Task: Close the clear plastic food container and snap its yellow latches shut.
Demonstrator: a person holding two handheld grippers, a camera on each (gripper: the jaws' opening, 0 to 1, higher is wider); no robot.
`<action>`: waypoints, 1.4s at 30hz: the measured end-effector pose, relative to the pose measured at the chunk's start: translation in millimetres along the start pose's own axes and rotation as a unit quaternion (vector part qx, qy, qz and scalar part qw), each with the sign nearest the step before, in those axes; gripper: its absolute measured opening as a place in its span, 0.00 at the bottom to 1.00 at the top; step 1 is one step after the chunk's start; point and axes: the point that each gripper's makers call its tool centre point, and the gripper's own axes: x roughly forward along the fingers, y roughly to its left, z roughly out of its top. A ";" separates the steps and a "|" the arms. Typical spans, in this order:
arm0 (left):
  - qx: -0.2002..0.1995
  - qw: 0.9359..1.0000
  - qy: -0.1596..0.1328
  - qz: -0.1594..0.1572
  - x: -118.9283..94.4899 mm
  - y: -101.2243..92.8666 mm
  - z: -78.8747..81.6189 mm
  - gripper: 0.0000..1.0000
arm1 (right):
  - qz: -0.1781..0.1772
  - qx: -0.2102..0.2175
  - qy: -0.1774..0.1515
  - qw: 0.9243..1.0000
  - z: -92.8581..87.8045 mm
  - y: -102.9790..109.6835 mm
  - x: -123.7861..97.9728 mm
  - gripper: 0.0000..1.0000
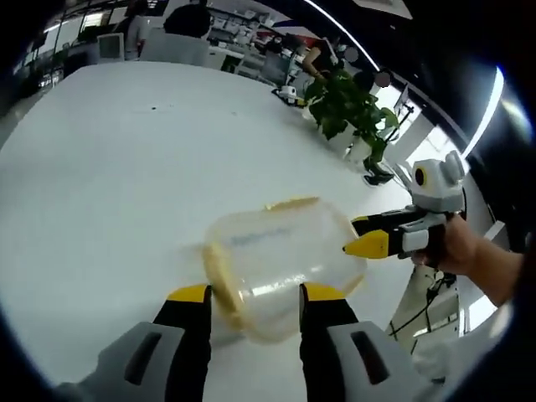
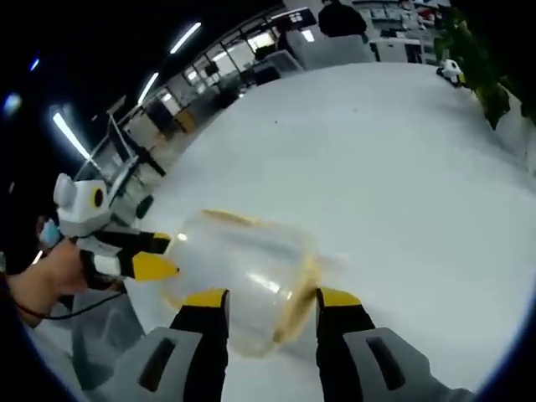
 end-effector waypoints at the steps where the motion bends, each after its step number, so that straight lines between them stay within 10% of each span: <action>1: 0.001 1.000 0.001 0.000 0.2 0.0 0.0 0.39 | 0.000 -0.002 0.001 1.000 -0.1 0.1 0.0 0.39; 13: -0.005 1.000 0.010 -0.002 5.5 -5.6 -1.2 0.32 | -0.014 0.010 0.000 1.000 19.5 1.6 -1.4 0.31; 29: 0.009 1.000 0.008 -0.017 1.6 -1.1 2.1 0.36 | -0.045 0.050 -0.035 0.997 -1.4 5.5 -4.7 0.35; 42: -0.009 0.999 0.019 -0.032 0.5 1.4 3.1 0.39 | -0.032 -0.016 -0.019 0.999 -4.0 3.8 -7.7 0.44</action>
